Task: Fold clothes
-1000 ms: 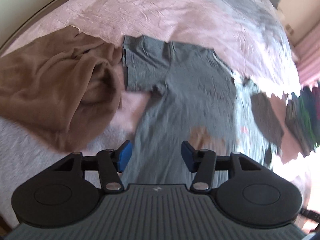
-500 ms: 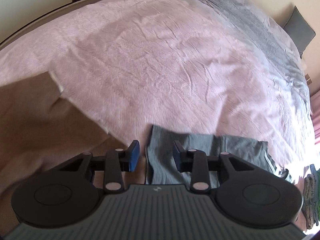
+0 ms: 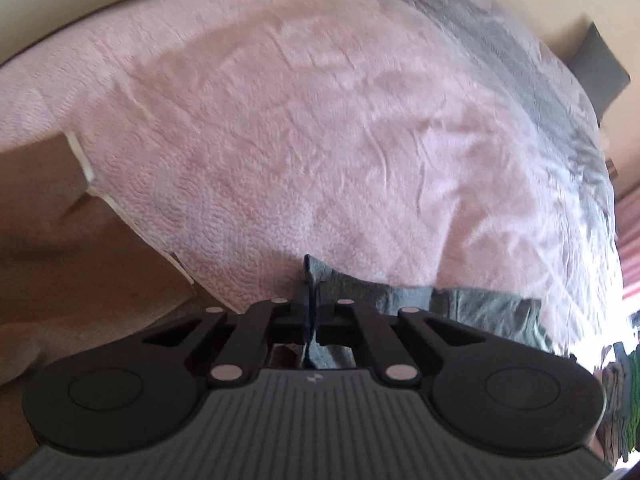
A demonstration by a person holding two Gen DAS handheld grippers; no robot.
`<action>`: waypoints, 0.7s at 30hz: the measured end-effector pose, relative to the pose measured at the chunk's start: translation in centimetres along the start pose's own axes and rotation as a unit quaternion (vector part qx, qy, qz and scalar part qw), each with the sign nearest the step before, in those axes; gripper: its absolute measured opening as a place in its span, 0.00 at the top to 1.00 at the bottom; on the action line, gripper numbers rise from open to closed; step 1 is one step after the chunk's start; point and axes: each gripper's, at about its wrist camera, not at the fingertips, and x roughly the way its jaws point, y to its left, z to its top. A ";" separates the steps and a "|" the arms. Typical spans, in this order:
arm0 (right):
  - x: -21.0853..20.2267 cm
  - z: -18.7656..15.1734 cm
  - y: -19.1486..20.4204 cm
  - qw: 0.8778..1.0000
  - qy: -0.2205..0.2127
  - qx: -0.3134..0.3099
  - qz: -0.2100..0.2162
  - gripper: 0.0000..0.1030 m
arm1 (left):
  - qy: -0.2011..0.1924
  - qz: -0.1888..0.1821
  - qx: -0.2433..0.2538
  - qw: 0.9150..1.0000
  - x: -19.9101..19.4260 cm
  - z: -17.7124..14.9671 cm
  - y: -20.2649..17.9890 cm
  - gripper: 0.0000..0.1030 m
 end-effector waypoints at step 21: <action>0.4 0.0 -3.7 0.999 -0.004 0.045 0.001 0.02 | 0.037 -0.096 0.150 0.983 -7.3 -12.5 -11.4 0.91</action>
